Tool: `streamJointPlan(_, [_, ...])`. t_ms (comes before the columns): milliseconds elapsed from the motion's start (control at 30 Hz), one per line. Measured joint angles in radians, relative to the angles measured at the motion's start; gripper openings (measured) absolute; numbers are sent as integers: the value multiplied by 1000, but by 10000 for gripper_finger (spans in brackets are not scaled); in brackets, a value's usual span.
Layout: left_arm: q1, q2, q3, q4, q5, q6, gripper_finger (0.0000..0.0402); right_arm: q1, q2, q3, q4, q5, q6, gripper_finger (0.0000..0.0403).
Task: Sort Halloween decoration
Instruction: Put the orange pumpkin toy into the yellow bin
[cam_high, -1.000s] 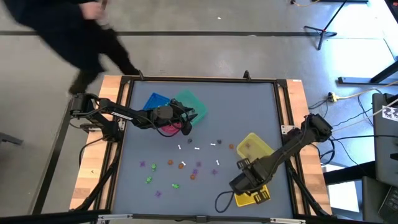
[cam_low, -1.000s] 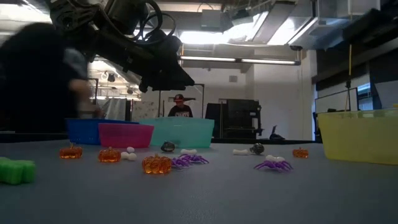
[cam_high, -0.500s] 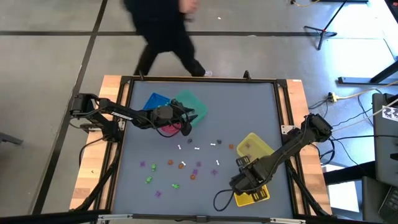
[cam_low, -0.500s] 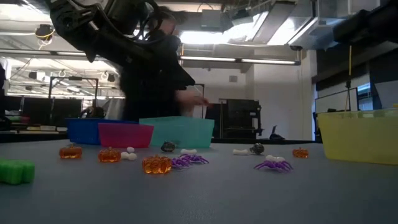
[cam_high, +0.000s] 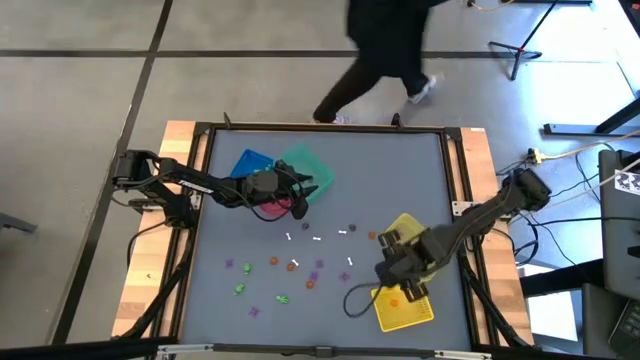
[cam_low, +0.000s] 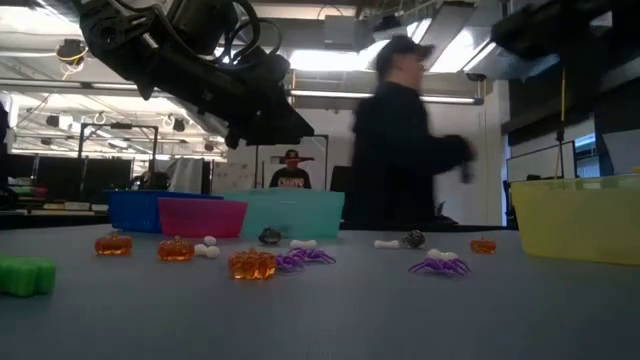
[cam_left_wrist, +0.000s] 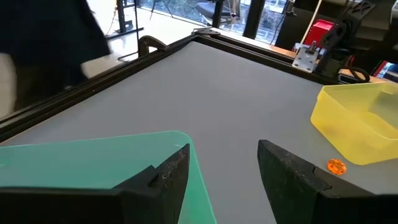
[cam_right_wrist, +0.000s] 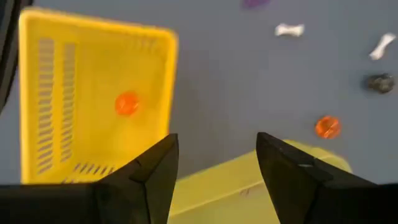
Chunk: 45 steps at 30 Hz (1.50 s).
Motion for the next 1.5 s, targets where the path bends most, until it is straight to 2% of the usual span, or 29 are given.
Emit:
streamJointPlan(333, [-56, 0, 0, 11, 28, 2, 174, -203, -294, -406, 460, -16, -85, 216])
streamJointPlan(467, [-91, 0, 0, 11, 28, 46, 174, -289, -352, -492, 640, -18, -127, 216])
streamJointPlan(667, [-163, -2, 39, -29, 34, 78, 174, -389, -355, -550, 855, -18, -180, 216])
streamJointPlan(800, [-226, -7, 98, -176, 56, 104, 174, -430, -355, -565, 890, -18, -186, 216])
streamJointPlan(1000, [-305, -8, 218, -530, 59, 33, 174, -449, -355, -565, 890, -18, -187, 216])
streamJointPlan(1167, [-362, -8, 299, -774, 97, -96, 174, -447, -354, -565, 887, -18, -187, 216])
streamJointPlan(1500, [-466, -8, 341, -1055, 215, -399, 174, -447, -354, -565, 883, -18, -187, 216])
